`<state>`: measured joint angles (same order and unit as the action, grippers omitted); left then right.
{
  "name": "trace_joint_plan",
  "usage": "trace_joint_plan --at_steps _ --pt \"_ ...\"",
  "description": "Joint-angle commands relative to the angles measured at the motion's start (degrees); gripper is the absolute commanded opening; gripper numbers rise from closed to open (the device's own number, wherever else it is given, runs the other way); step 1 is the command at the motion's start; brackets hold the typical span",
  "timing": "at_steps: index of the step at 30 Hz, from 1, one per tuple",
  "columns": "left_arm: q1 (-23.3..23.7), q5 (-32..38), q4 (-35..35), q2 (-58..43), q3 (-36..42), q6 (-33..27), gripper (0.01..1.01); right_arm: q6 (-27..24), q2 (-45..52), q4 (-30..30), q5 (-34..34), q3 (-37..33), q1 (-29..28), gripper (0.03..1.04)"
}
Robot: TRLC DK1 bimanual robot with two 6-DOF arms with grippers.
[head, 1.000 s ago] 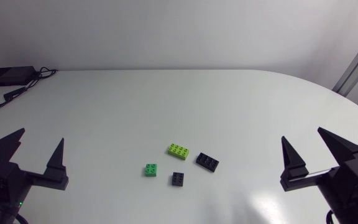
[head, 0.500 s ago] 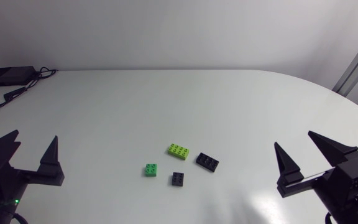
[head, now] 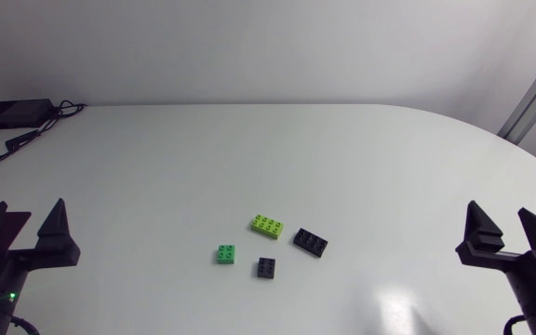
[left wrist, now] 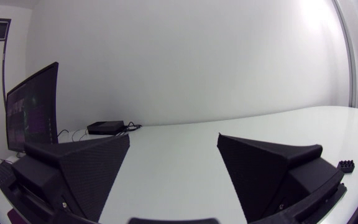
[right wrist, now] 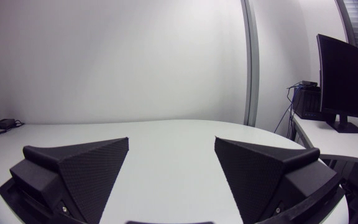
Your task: Separate the duplo bricks
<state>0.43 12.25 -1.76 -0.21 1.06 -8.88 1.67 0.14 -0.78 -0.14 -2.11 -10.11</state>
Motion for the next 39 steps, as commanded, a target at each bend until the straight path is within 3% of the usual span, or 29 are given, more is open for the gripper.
trace_joint_plan --at_steps 1,6,13,39 --pt "0.2 0.1 -0.4 0.8 -1.2 3.8 0.985 2.2 -0.5 0.8 0.3 2.2 -0.4 1.0" --pt "-0.3 -0.2 -0.4 0.8 -1.2 5.6 0.985 2.2 -0.5 1.0 0.3 2.2 0.4 0.99" --pt "-5.0 -0.9 -0.3 0.8 -1.2 4.8 0.985 2.1 -0.5 1.0 0.3 2.2 3.2 1.0" --pt "-4.6 -1.1 -0.4 0.8 -1.2 4.6 0.985 2.0 -0.5 1.0 0.4 2.2 8.8 1.0"
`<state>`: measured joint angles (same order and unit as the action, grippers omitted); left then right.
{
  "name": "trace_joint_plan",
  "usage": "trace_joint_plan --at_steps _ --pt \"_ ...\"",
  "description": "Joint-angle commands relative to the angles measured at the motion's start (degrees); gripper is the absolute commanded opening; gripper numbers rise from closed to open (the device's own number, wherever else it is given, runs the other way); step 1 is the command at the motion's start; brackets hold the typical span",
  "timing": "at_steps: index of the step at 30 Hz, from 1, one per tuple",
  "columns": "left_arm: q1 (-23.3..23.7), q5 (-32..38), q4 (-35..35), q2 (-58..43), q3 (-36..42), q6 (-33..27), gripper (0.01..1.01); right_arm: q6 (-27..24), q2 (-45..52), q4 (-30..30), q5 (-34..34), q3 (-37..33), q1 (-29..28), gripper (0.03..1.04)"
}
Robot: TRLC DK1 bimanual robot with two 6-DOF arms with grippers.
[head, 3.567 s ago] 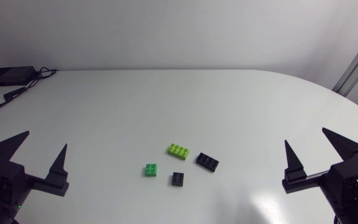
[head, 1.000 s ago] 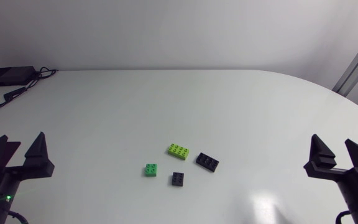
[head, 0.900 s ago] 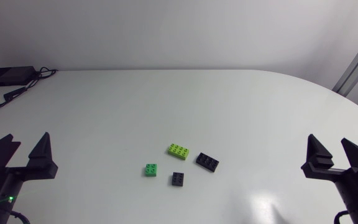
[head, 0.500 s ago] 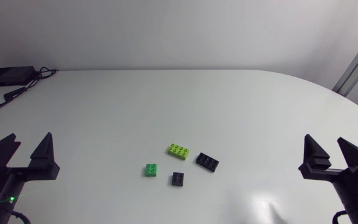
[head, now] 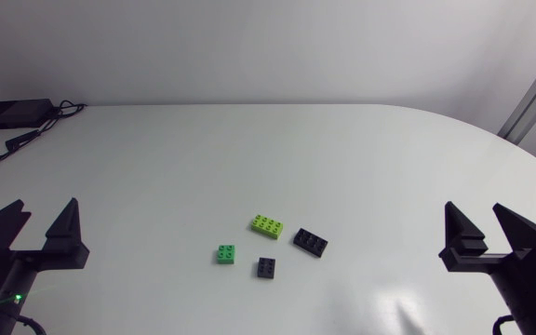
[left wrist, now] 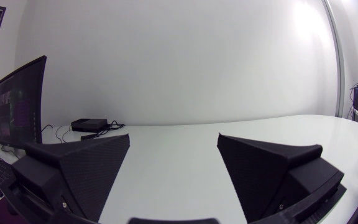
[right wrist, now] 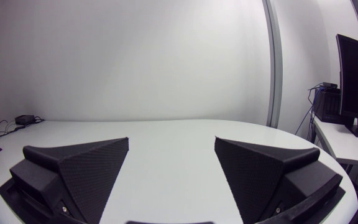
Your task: Separate the duplo bricks
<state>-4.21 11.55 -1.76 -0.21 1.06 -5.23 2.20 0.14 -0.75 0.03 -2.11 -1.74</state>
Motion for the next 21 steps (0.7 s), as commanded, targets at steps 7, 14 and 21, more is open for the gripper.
trace_joint_plan --at_steps 7,14,21 --pt "0.1 -0.4 -0.4 0.8 -1.2 0.9 0.985 1.5 -0.5 1.0 0.2 2.2 0.2 1.0" --pt "0.1 -0.2 -0.4 0.8 -1.2 0.9 0.985 -1.2 -0.5 0.9 0.2 2.2 1.0 1.0" --pt "0.0 -0.2 -0.4 0.8 -1.2 0.9 0.985 -2.4 -0.5 0.8 0.2 2.2 1.0 1.0"
